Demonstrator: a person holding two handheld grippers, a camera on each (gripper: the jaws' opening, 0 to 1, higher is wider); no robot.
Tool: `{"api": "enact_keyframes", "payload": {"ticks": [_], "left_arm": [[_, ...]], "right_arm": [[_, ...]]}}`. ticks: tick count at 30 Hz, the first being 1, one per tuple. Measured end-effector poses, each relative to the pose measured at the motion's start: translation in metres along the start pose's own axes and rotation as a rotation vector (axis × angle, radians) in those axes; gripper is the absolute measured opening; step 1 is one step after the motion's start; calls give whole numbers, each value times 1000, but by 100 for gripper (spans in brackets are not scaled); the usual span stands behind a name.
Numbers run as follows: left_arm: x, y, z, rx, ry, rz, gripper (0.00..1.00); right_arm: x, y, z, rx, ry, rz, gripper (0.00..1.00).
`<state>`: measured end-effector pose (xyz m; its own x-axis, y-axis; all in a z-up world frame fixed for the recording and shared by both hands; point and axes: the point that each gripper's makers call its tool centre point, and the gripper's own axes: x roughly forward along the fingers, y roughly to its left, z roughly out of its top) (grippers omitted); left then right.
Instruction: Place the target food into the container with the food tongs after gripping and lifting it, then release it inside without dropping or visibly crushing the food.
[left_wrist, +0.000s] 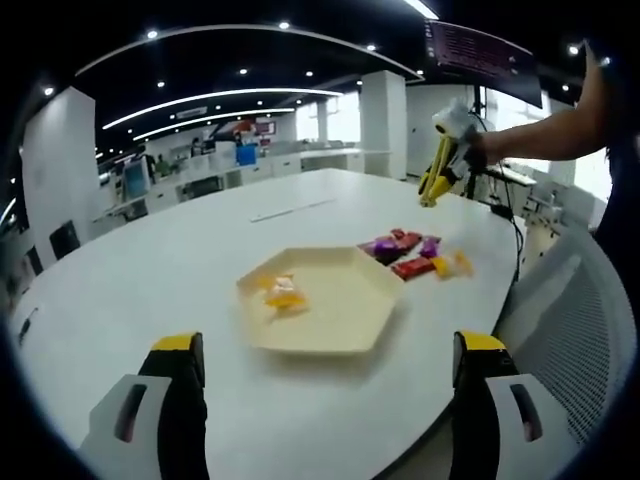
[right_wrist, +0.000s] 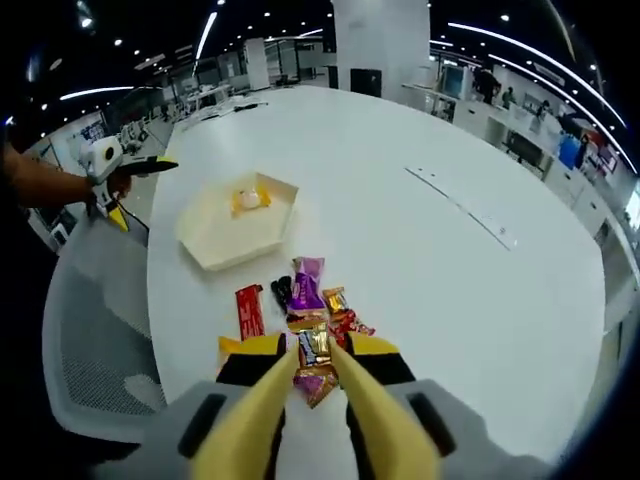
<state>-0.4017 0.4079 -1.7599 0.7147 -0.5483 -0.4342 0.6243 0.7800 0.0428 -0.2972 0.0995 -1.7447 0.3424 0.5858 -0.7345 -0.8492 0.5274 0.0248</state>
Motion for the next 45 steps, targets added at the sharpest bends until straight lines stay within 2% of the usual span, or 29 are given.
{"api": "enact_keyframes", "payload": {"ticks": [3,8,12,14,17,19,22,24,30,37,45], "left_arm": [[1,-3,-3,-1,16,-9,99],[2,-4,-3,5,20,-19,99],[1,-9,-3,15,20,-40,99],[1,-9,-3,29,22,-37,98],[0,-7,0,25,7,-36,99],[-1,-6,3,18,-10,-30,99],[0,-6,3,12,-7,-31,98],[0,-7,3,19,-7,-33,98],[-1,-4,7,13,-27,-20,97],[-2,-4,8,15,-31,-17,96],[-1,-8,7,14,-29,-27,97]], "right_arm": [[3,7,21,8,-28,11,22],[15,19,50,-49,-28,35,22],[23,28,80,-72,-40,46,22],[28,35,95,-80,-42,57,22],[37,47,119,-146,-41,70,22],[42,55,131,-159,-46,83,22],[48,65,144,-158,-52,97,22],[58,76,156,-188,-48,116,22],[82,96,179,-209,-39,147,22],[98,115,196,-240,-38,164,22],[114,119,192,-214,-38,174,23]]}}
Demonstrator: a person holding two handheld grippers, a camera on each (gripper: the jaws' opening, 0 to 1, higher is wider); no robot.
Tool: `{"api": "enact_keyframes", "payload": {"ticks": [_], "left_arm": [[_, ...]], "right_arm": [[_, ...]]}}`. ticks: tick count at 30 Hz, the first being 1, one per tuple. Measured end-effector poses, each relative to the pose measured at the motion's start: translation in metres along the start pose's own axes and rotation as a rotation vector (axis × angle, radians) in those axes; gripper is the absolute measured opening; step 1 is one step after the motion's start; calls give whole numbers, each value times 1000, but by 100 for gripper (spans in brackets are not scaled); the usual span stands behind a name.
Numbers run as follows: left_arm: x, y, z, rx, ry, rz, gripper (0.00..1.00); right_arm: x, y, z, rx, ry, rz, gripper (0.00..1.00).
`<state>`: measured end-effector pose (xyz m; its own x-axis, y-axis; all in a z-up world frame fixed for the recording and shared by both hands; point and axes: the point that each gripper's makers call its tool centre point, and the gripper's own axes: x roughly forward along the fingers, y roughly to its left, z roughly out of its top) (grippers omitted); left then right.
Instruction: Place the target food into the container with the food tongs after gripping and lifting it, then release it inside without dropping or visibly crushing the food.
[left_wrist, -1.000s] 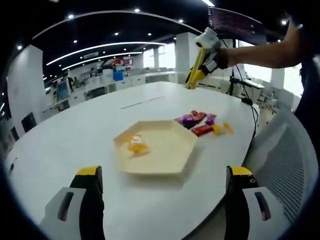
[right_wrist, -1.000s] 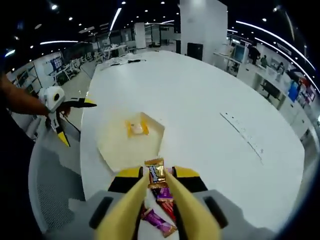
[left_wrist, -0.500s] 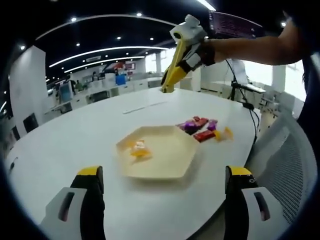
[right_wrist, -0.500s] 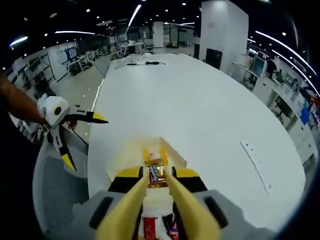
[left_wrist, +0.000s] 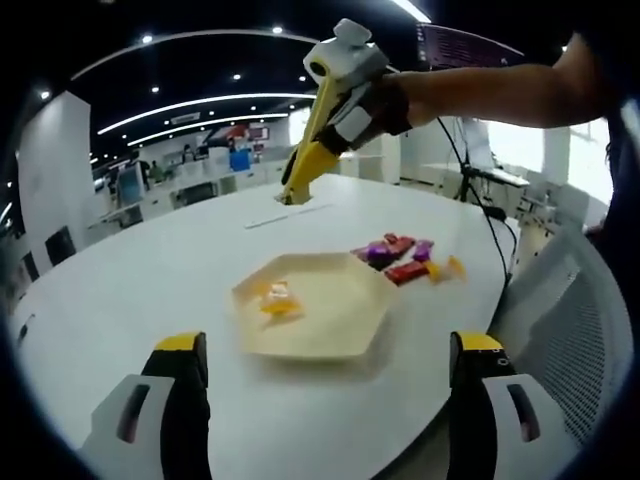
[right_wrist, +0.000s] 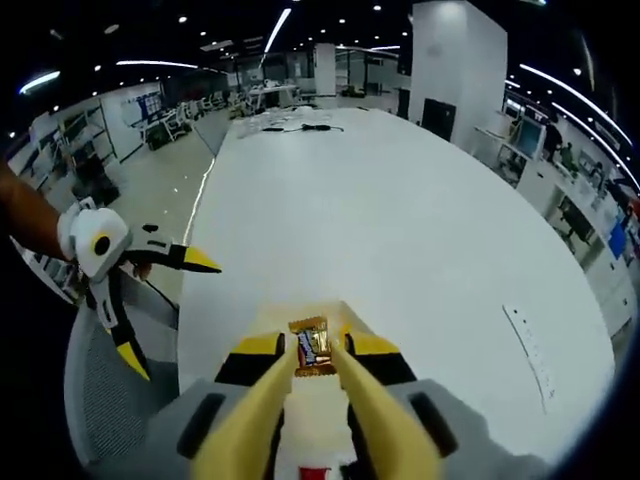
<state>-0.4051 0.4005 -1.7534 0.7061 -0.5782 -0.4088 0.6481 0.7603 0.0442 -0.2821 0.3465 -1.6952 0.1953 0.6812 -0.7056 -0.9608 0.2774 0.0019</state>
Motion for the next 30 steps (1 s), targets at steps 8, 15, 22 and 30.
{"api": "enact_keyframes", "payload": {"ticks": [8,15,22,30], "left_arm": [[0,2,1,-14,-5,6,96],[0,1,1,-14,-5,3,96],[0,0,-1,-5,5,0,96],[-2,3,2,-10,-9,9,96]], "right_arm": [[-3,-7,-2,-40,-12,-18,25],[-19,-6,-14,-34,-29,-13,25],[-36,-6,-31,-74,-46,-3,25],[-62,-10,-46,-68,-56,-27,26]]}}
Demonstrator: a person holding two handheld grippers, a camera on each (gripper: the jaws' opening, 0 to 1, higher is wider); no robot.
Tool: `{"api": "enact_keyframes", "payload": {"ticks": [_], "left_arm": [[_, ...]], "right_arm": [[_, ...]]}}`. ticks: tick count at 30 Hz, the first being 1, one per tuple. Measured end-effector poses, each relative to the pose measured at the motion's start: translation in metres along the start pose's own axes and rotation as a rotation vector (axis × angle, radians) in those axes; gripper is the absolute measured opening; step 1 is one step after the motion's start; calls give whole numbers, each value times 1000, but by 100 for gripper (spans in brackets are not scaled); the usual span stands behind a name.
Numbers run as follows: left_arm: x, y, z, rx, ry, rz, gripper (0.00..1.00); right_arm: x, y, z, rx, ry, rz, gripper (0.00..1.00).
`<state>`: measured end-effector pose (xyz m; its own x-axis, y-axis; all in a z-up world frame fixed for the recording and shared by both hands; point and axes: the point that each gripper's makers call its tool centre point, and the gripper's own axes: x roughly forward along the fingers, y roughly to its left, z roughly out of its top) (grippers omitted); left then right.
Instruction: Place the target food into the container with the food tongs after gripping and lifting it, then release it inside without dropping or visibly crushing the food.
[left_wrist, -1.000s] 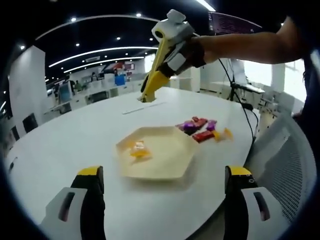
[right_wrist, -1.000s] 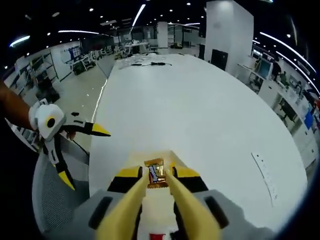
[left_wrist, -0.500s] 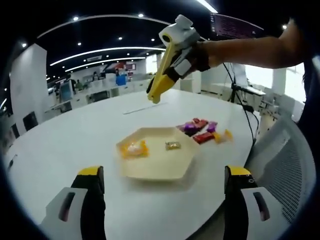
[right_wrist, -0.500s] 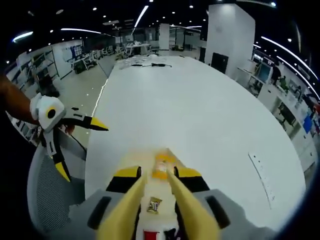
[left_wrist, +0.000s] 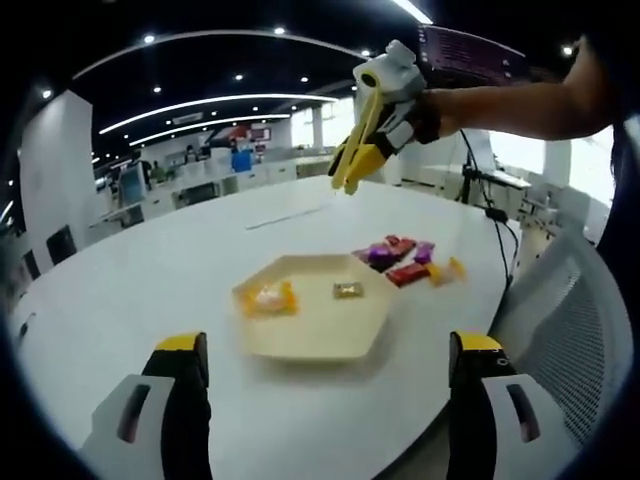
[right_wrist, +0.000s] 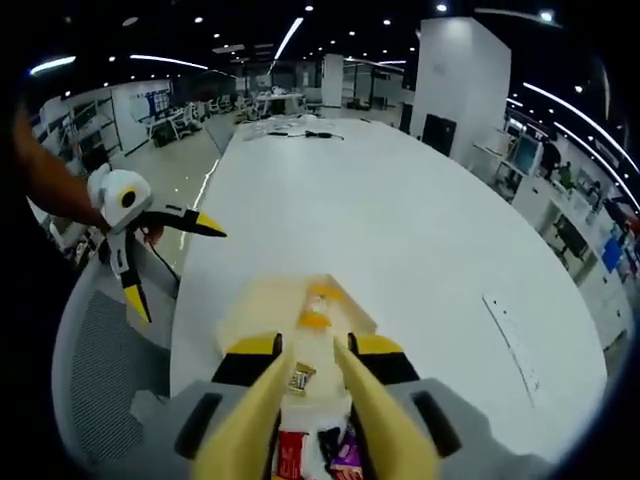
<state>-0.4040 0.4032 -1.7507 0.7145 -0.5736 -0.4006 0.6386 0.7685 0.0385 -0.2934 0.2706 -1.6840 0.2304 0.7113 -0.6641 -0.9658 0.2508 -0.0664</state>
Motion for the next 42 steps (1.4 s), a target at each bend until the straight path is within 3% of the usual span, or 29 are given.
{"api": "enact_keyframes", "payload": {"ticks": [6,14,21,30,42], "left_arm": [[0,2,2,-14,-15,3,100],[1,-1,2,-25,-14,-18,100],[1,-4,2,-17,-15,-30,100],[0,-2,2,-11,-15,-14,100],[-1,-2,0,-19,-3,-17,100]], "right_arm": [[-21,3,-20,43,-7,8,25],[-47,3,-49,78,-23,-47,26],[-68,4,-63,87,-35,-85,26],[-86,4,-86,84,-25,-106,26],[-105,13,-115,160,-19,-152,26]]}}
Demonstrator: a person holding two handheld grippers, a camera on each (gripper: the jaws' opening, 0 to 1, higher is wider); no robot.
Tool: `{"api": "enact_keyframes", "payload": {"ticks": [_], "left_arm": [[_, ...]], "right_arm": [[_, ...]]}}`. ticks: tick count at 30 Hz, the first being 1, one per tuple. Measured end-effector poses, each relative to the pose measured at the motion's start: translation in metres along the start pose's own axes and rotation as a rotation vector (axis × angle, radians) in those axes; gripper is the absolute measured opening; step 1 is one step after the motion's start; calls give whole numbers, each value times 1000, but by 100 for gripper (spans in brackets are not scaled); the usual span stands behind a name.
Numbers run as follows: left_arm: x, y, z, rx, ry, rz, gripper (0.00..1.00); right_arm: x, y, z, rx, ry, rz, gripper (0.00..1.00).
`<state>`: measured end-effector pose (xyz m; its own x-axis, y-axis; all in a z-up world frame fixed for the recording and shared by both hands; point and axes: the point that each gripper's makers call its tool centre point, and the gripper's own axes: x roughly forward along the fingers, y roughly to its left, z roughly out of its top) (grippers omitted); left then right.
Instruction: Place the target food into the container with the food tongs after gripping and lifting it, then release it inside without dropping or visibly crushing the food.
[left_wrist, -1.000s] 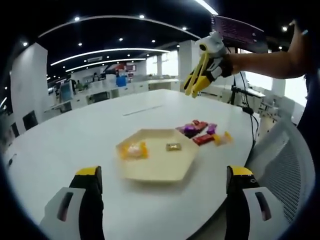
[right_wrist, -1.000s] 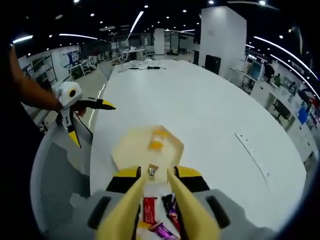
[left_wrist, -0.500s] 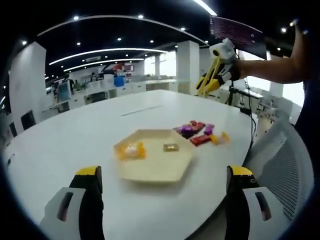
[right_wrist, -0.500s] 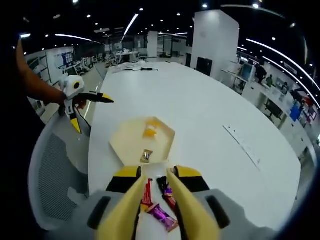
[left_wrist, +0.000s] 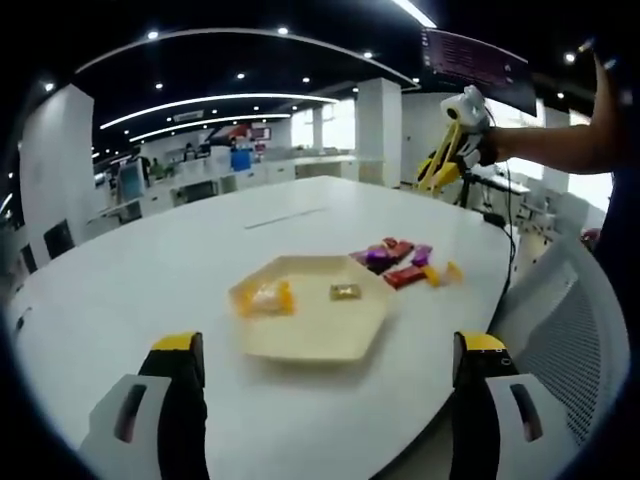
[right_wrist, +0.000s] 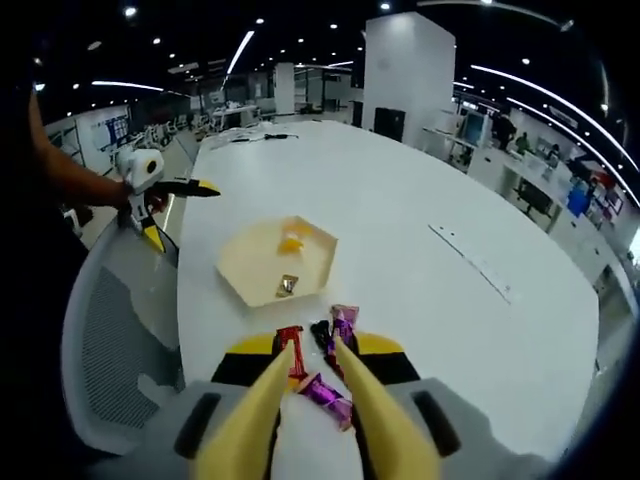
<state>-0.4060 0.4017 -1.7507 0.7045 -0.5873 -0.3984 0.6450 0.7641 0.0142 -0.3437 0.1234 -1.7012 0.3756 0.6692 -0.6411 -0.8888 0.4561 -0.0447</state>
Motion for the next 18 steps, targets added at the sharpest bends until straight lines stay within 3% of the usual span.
{"api": "enact_keyframes", "payload": {"ticks": [8,18], "left_arm": [[1,1,0,3,1,-4,100],[1,1,0,0,-1,2,99]], "right_arm": [[-4,5,-9,40,-15,-28,26],[0,18,-21,57,-15,-13,26]]}}
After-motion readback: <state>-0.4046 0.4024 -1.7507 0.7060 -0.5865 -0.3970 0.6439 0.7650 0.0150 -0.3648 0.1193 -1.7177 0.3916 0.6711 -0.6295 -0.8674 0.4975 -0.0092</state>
